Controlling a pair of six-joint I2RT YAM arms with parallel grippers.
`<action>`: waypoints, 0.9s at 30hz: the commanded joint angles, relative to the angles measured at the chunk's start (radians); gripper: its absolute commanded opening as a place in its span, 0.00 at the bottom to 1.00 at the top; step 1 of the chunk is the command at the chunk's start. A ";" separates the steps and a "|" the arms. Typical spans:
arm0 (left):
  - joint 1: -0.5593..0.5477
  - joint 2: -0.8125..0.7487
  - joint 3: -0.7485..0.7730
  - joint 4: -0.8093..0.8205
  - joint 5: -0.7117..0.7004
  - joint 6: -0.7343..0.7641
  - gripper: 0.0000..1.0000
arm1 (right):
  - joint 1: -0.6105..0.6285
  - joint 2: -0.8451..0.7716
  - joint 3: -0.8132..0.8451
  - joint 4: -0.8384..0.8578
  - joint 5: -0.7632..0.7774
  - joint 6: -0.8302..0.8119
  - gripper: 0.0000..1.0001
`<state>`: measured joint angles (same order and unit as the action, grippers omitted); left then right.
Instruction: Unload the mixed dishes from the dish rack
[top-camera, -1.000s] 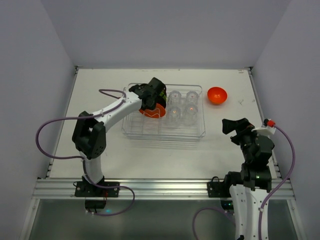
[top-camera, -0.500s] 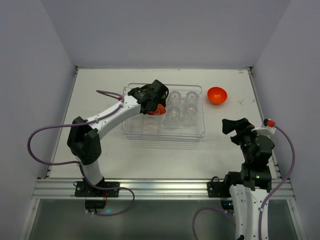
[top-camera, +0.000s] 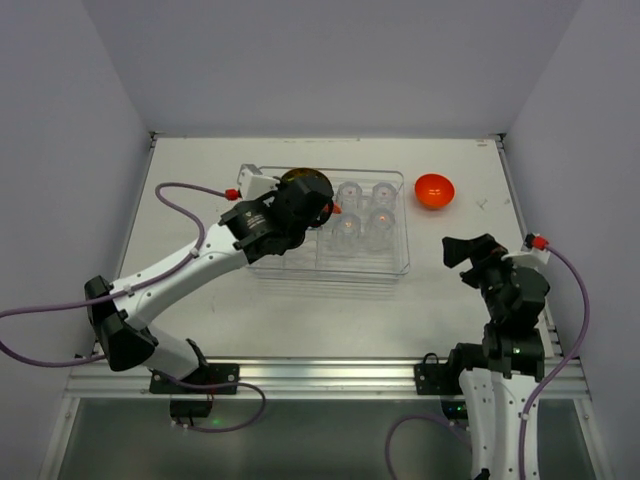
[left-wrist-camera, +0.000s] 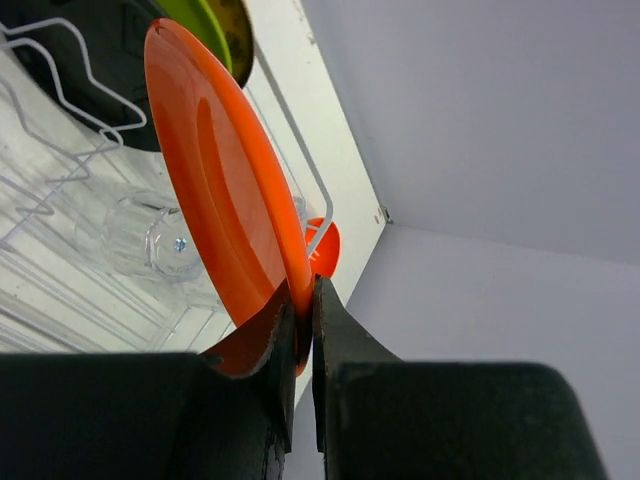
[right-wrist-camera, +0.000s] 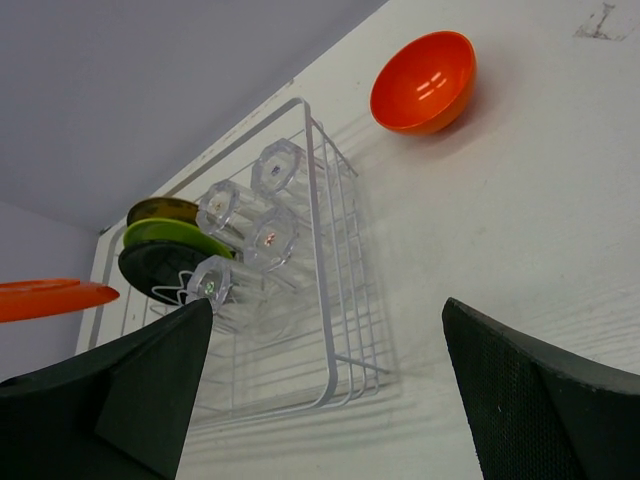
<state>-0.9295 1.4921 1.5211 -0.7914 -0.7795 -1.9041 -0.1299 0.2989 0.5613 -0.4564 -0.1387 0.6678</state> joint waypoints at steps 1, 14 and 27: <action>-0.025 -0.058 -0.018 0.129 -0.150 0.264 0.00 | 0.000 0.019 0.060 0.027 -0.061 -0.031 0.99; -0.110 -0.130 0.103 0.193 0.370 1.838 0.00 | 0.024 0.317 0.171 0.153 -0.630 0.003 0.99; -0.531 -0.250 -0.261 0.080 0.097 2.270 0.00 | 0.319 0.419 0.261 0.015 -0.556 -0.013 0.98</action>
<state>-1.4349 1.2831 1.3083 -0.7029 -0.6155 0.1463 0.1787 0.7357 0.8146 -0.4046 -0.6983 0.6544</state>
